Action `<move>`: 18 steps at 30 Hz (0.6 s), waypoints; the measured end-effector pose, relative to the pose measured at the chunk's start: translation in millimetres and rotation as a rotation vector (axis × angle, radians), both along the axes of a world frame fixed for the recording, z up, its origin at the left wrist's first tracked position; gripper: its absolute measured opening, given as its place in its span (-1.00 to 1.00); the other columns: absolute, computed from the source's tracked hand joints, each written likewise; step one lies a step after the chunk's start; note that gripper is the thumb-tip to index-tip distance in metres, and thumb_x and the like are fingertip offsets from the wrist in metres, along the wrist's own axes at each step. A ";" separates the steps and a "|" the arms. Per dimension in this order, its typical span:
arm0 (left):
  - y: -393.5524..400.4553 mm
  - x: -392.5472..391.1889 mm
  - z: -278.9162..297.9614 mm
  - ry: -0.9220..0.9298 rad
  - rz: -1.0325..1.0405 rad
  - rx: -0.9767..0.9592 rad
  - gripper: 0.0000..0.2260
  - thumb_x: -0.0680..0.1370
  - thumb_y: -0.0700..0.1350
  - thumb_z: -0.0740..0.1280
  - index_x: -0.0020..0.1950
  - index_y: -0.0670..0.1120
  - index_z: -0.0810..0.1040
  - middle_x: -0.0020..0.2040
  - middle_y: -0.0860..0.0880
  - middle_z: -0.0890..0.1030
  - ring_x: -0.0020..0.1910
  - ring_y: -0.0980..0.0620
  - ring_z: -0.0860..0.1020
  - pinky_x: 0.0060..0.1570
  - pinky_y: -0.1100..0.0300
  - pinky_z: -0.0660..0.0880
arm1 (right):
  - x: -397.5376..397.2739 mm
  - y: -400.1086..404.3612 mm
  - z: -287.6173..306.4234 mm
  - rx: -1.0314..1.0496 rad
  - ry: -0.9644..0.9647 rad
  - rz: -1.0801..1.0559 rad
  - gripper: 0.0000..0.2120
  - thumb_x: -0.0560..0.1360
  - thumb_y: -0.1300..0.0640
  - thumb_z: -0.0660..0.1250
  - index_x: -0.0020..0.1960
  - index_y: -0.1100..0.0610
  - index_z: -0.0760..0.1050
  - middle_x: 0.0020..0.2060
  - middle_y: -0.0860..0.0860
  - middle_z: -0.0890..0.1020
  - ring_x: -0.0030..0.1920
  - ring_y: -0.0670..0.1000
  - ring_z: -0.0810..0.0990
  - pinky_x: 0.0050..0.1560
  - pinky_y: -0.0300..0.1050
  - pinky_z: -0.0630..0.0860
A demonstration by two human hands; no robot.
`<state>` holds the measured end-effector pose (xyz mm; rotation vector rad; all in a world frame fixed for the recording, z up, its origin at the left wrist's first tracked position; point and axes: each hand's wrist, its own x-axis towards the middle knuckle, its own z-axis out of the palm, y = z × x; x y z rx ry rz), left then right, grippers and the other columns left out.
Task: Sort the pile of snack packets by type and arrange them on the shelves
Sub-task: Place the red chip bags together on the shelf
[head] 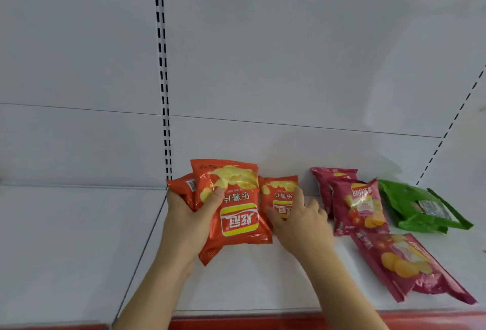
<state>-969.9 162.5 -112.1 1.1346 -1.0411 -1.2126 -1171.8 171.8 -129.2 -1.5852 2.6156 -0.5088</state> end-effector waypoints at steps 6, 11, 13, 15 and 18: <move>11.3 14.8 3.6 -0.096 0.118 -0.015 -0.31 0.32 0.26 0.48 0.38 0.11 0.37 0.14 0.11 0.65 0.00 0.02 0.70 -0.05 0.02 0.68 | -1.1 -15.0 -2.3 -0.081 0.014 0.079 -0.44 0.55 -0.10 0.30 0.49 -0.03 0.26 0.24 0.11 0.52 0.23 0.20 0.52 0.15 0.05 0.49; 18.4 29.9 -0.7 -0.108 0.245 -0.006 -0.44 0.46 0.17 0.52 0.36 0.13 0.35 0.18 0.09 0.64 0.02 0.01 0.69 0.05 -0.07 0.66 | 13.5 17.8 24.2 -0.733 -0.332 0.337 -0.56 0.58 0.11 0.38 0.44 -0.04 0.43 0.00 -0.16 0.53 -0.05 -0.14 0.55 -0.11 -0.32 0.40; 21.8 32.6 -0.9 -0.082 0.263 -0.016 -0.47 0.48 0.13 0.54 0.33 0.14 0.36 0.15 0.10 0.65 0.02 0.03 0.70 0.06 -0.06 0.66 | 35.6 31.9 32.3 -0.851 -0.401 0.538 -0.56 0.56 0.12 0.40 0.42 -0.05 0.45 -0.02 -0.25 0.50 -0.06 -0.24 0.54 -0.11 -0.45 0.42; 26.9 34.2 1.9 -0.033 0.257 -0.024 -0.39 0.36 0.25 0.56 0.30 0.19 0.39 0.13 0.12 0.68 0.04 0.03 0.71 0.10 -0.13 0.64 | 57.0 38.7 25.2 -0.788 -0.406 0.741 -0.54 0.58 0.14 0.38 0.44 -0.09 0.42 0.03 -0.20 0.50 -0.04 -0.21 0.56 -0.07 -0.39 0.48; 36.4 42.7 8.6 0.061 0.270 -0.002 -0.30 0.27 0.37 0.54 0.29 0.17 0.39 0.14 0.05 0.70 0.00 -0.03 0.74 0.06 -0.16 0.66 | 79.8 41.4 11.5 -0.617 -0.444 0.861 -0.41 0.58 0.13 0.36 0.52 -0.24 0.28 0.11 -0.18 0.44 0.04 -0.14 0.54 0.04 -0.27 0.53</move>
